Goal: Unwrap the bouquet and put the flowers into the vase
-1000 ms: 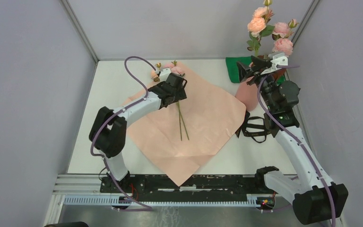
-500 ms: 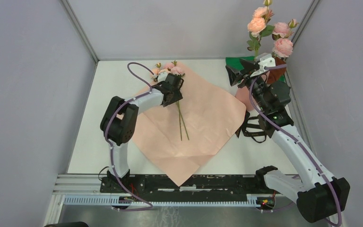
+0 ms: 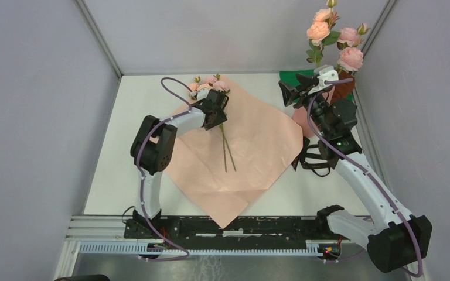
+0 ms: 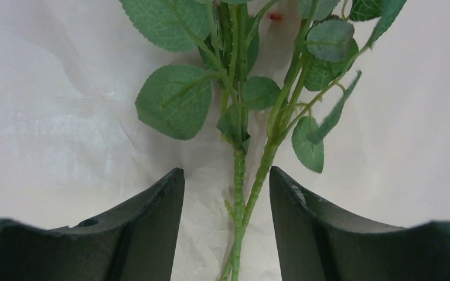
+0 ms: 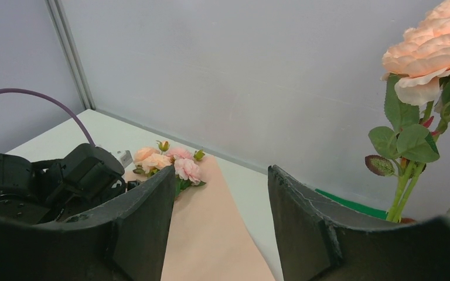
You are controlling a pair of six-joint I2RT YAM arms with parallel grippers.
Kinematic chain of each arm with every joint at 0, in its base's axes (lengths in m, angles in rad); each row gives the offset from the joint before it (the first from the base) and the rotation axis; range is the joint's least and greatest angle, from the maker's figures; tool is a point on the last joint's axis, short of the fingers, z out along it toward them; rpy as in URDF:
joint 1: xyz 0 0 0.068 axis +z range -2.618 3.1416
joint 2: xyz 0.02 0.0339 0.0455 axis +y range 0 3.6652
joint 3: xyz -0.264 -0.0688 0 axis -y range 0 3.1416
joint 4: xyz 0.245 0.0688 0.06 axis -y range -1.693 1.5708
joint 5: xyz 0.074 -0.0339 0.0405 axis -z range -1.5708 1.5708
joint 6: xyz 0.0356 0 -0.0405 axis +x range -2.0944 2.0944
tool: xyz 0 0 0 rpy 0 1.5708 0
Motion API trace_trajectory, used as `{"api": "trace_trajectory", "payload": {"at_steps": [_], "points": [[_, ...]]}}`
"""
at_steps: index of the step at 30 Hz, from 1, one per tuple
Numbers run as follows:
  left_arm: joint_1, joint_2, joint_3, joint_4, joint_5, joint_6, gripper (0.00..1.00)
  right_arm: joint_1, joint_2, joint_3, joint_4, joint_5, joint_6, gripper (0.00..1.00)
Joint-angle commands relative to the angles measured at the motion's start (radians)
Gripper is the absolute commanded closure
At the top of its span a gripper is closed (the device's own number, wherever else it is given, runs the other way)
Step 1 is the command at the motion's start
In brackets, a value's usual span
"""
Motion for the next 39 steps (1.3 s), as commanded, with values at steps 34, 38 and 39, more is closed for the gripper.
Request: {"api": "trace_trajectory", "payload": {"at_steps": [34, 38, 39], "points": [[-0.085, -0.434, -0.184, 0.215, -0.074, 0.156, 0.98, 0.066, 0.116, 0.036, 0.017, -0.045, 0.003, 0.34], [-0.089, -0.552, -0.37, 0.49, 0.044, 0.26, 0.98, 0.113, 0.194, 0.141, -0.09, -0.073, 0.005, 0.33], [-0.092, -0.58, -0.426, 0.559, 0.05, 0.278, 0.98, 0.123, 0.216, 0.173, -0.11, -0.081, 0.005, 0.33]]}}
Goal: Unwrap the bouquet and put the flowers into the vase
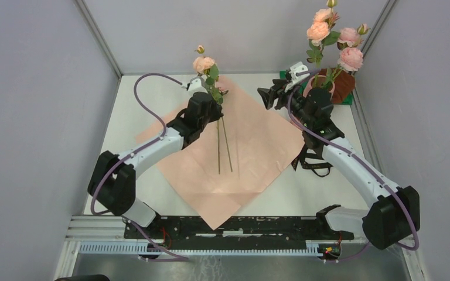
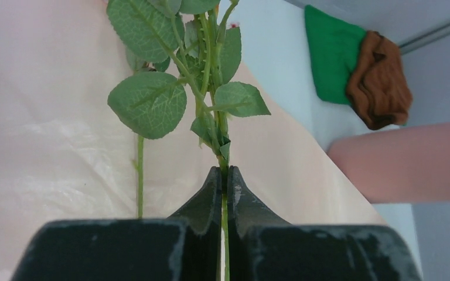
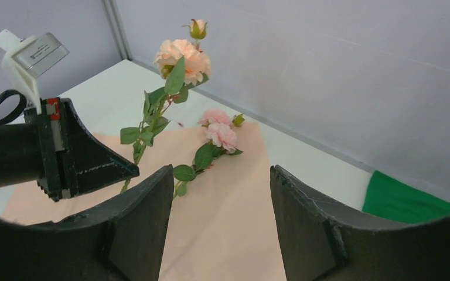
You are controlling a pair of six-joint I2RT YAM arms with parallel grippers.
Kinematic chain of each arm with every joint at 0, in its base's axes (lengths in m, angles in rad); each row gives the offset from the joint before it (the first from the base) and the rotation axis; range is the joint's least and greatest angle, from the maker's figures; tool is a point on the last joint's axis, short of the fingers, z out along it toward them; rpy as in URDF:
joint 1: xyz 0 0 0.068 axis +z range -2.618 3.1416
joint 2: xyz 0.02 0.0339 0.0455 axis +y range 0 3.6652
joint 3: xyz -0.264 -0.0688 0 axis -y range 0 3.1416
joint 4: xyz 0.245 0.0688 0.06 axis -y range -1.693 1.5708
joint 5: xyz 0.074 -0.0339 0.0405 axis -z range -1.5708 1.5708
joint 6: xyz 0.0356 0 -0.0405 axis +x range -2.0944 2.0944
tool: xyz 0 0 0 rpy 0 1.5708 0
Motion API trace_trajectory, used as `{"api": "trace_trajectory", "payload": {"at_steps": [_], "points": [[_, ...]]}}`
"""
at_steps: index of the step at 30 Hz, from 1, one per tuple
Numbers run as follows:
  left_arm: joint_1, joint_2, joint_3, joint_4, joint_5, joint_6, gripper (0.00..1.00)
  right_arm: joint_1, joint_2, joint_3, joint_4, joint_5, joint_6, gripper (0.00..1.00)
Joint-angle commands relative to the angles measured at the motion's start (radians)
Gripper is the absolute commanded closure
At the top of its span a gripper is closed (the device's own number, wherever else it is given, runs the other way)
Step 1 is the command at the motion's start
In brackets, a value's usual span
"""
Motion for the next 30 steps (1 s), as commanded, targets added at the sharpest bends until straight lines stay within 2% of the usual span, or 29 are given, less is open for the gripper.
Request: {"api": "trace_trajectory", "payload": {"at_steps": [1, 4, 7, 10, 27, 29, 30], "points": [[-0.008, -0.129, -0.211, 0.373, 0.082, 0.176, 0.98, 0.046, 0.076, 0.146, -0.081, -0.045, 0.003, 0.33], [-0.029, -0.221, -0.374, 0.582, 0.103, 0.254, 0.98, 0.078, 0.123, 0.187, -0.087, -0.062, 0.035, 0.33], [-0.038, -0.276, -0.436, 0.686, 0.103, 0.3, 0.98, 0.11, 0.163, 0.213, -0.06, -0.088, 0.072, 0.31], [-0.041, -0.295, -0.431, 0.693, 0.129, 0.334, 0.98, 0.148, 0.203, 0.243, -0.065, -0.085, 0.083, 0.23], [-0.114, -0.36, -0.419, 0.689, 0.119, 0.405, 0.98, 0.249, 0.323, 0.319, -0.072, -0.079, 0.105, 0.23], [-0.118, -0.364, -0.419, 0.684, 0.114, 0.409, 0.98, 0.257, 0.337, 0.332, -0.071, -0.077, 0.105, 0.27], [-0.12, -0.368, -0.42, 0.682, 0.11, 0.412, 0.98, 0.26, 0.343, 0.337, -0.071, -0.078, 0.108, 0.35]]}}
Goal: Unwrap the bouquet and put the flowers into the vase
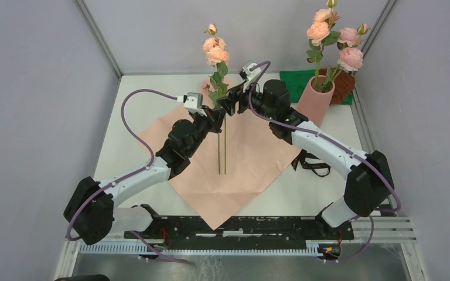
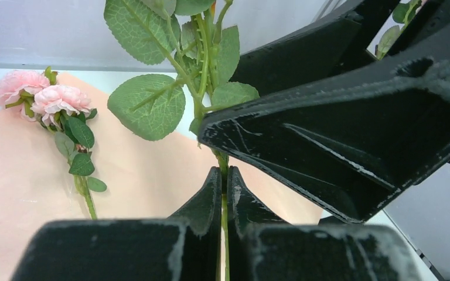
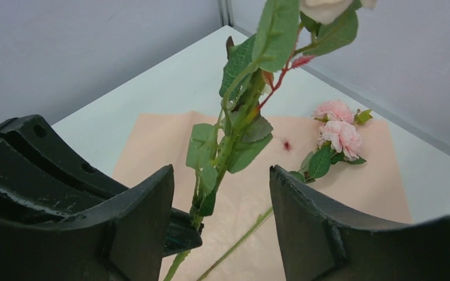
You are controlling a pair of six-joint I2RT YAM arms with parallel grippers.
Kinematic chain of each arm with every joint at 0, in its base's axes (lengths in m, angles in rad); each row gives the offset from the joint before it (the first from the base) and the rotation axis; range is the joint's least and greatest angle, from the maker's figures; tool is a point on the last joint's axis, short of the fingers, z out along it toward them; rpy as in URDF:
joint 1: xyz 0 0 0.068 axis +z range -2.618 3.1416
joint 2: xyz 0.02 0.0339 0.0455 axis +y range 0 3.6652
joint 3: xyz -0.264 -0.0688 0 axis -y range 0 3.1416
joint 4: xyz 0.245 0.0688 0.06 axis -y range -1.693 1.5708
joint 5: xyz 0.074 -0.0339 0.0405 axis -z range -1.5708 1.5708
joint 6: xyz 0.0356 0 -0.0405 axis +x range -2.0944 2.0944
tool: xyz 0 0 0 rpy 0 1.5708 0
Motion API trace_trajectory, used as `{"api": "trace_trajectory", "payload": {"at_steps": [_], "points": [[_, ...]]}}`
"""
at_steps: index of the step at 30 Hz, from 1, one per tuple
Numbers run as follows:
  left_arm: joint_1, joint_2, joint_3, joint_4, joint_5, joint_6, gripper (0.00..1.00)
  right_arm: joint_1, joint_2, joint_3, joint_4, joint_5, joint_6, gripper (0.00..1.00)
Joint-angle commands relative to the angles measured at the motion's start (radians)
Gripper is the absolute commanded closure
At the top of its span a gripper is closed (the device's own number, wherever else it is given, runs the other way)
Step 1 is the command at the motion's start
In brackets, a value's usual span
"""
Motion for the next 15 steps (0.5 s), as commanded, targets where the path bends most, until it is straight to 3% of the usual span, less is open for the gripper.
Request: {"api": "trace_trajectory", "payload": {"at_steps": [1, 5, 7, 9, 14, 15], "points": [[-0.012, -0.031, 0.026, 0.022, -0.024, 0.075, 0.98, 0.018, 0.024, 0.063, 0.024, -0.006, 0.015, 0.43], [-0.015, -0.052, 0.023, 0.015, -0.043, 0.081, 0.98, 0.026, 0.032, 0.068, 0.017, 0.002, 0.016, 0.82], [-0.016, -0.058, 0.021, 0.014, -0.055, 0.082, 0.98, 0.028, 0.028, 0.068, 0.013, 0.011, 0.017, 0.94], [-0.016, -0.06, 0.018, 0.012, -0.061, 0.083, 0.98, 0.029, 0.024, 0.07, 0.01, 0.012, 0.015, 1.0], [-0.015, -0.063, 0.018, -0.001, -0.091, 0.066, 0.98, 0.03, 0.006, 0.065, 0.006, 0.035, 0.004, 1.0], [-0.016, -0.063, 0.022, -0.011, -0.112, 0.056, 0.92, 0.029, 0.0, 0.063, 0.005, 0.045, -0.004, 1.0]]}}
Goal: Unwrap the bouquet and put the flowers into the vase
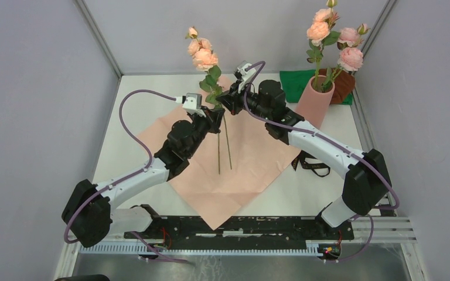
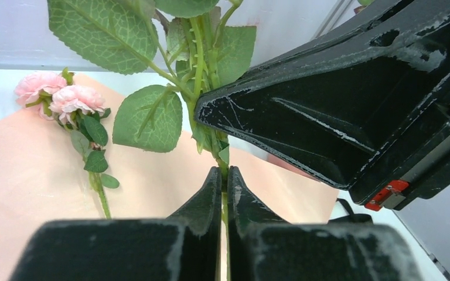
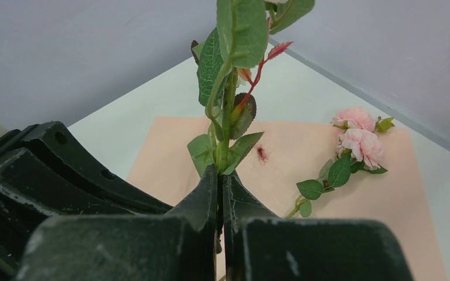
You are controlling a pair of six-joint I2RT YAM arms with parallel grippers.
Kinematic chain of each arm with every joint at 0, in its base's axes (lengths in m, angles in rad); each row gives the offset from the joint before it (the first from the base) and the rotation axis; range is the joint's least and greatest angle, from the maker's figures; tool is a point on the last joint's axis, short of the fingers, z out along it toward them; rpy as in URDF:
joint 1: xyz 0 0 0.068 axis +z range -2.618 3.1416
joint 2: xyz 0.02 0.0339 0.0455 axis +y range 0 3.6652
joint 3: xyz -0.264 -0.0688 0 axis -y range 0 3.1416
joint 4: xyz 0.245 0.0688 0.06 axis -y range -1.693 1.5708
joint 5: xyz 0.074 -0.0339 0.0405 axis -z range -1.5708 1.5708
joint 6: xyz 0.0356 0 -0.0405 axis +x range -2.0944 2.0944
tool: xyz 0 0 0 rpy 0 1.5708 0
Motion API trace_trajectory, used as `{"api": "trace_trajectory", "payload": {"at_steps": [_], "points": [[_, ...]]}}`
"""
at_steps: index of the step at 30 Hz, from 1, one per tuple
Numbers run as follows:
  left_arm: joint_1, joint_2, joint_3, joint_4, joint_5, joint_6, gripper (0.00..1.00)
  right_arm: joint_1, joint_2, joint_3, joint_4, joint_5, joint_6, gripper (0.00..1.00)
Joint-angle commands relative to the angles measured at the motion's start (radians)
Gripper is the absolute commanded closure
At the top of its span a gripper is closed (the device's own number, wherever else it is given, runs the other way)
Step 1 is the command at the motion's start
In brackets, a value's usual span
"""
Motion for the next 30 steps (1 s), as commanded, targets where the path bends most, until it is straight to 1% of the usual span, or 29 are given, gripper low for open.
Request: {"api": "trace_trajectory", "payload": {"at_steps": [1, 2, 3, 4, 5, 6, 9, 14, 18, 22, 23, 26, 30], "points": [[-0.006, -0.035, 0.024, 0.019, -0.089, 0.024, 0.78, -0.005, -0.033, 0.028, 0.001, 0.056, -0.037, 1.0], [-0.005, -0.036, 0.025, 0.014, -0.098, 0.019, 0.65, -0.005, -0.041, 0.03, -0.004, 0.074, -0.048, 1.0], [-0.006, -0.04, 0.021, 0.014, -0.101, 0.015, 0.48, -0.004, -0.046, 0.034, -0.011, 0.087, -0.059, 1.0], [-0.005, -0.045, 0.017, 0.014, -0.099, 0.012, 0.36, -0.005, -0.05, 0.044, -0.023, 0.106, -0.075, 1.0], [-0.005, -0.051, 0.015, 0.015, -0.095, 0.008, 0.26, -0.006, -0.053, 0.061, -0.037, 0.123, -0.094, 1.0], [-0.006, -0.057, 0.01, 0.014, -0.09, 0.002, 0.17, -0.009, -0.056, 0.076, -0.054, 0.14, -0.107, 1.0], [-0.007, -0.08, -0.006, 0.008, -0.1, -0.017, 0.05, -0.027, -0.075, 0.125, -0.076, 0.168, -0.142, 1.0], [-0.008, -0.107, -0.038, -0.005, -0.104, -0.033, 0.02, -0.087, -0.123, 0.257, -0.148, 0.251, -0.24, 1.0], [-0.009, -0.076, -0.037, -0.016, -0.12, -0.036, 0.03, -0.154, -0.151, 0.385, -0.2, 0.321, -0.295, 1.0], [-0.008, -0.023, -0.012, -0.035, -0.122, -0.045, 0.04, -0.248, -0.156, 0.513, -0.25, 0.312, -0.328, 1.0], [-0.008, -0.012, -0.008, -0.035, -0.119, -0.046, 0.04, -0.263, -0.161, 0.533, -0.251, 0.315, -0.342, 1.0], [-0.008, 0.015, 0.003, -0.038, -0.11, -0.046, 0.09, -0.3, -0.179, 0.557, -0.239, 0.353, -0.386, 1.0], [-0.008, 0.04, 0.016, -0.048, -0.103, -0.044, 0.1, -0.336, -0.174, 0.604, -0.264, 0.4, -0.425, 1.0]]}}
